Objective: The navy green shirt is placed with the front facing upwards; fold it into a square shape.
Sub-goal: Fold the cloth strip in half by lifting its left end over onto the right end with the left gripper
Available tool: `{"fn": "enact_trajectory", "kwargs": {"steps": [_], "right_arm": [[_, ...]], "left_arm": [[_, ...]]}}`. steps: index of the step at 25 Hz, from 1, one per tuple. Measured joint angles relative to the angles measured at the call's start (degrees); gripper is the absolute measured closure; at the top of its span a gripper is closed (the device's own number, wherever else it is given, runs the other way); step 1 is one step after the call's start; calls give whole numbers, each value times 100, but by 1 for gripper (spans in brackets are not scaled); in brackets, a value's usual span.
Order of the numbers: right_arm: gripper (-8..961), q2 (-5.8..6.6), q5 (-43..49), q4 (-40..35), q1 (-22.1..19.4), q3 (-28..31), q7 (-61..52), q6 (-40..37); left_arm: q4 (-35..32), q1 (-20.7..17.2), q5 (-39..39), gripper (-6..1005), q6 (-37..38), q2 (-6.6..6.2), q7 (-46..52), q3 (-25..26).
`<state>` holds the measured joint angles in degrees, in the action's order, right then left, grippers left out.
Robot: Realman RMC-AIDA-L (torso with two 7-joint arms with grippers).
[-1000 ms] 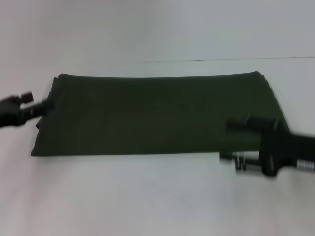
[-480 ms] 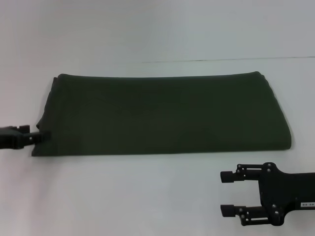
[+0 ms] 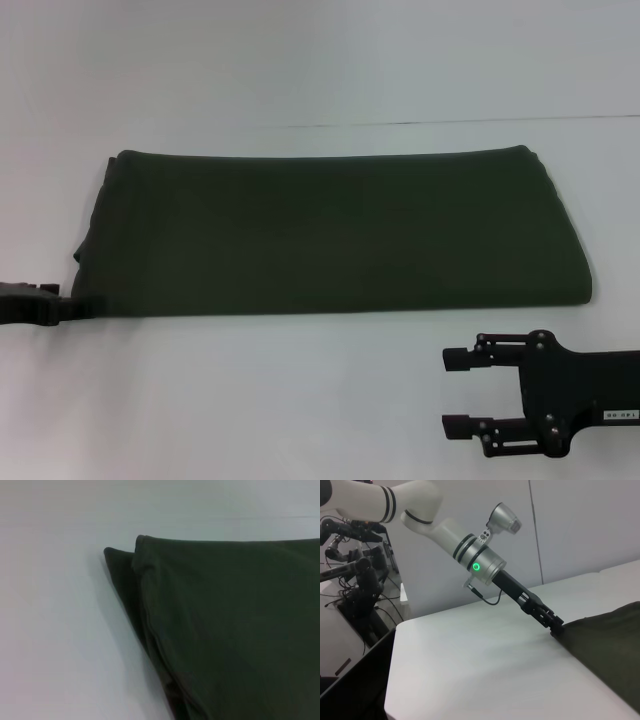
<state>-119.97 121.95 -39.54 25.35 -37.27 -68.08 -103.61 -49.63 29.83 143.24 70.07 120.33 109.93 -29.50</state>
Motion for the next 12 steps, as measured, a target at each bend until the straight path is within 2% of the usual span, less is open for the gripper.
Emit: {"fn": "enact_trajectory", "kwargs": {"steps": [12], "right_arm": [[208,14,4,-34,88,-113,-247,194]], "left_arm": [[85,18,21,221,41,1,75,-11]]}}
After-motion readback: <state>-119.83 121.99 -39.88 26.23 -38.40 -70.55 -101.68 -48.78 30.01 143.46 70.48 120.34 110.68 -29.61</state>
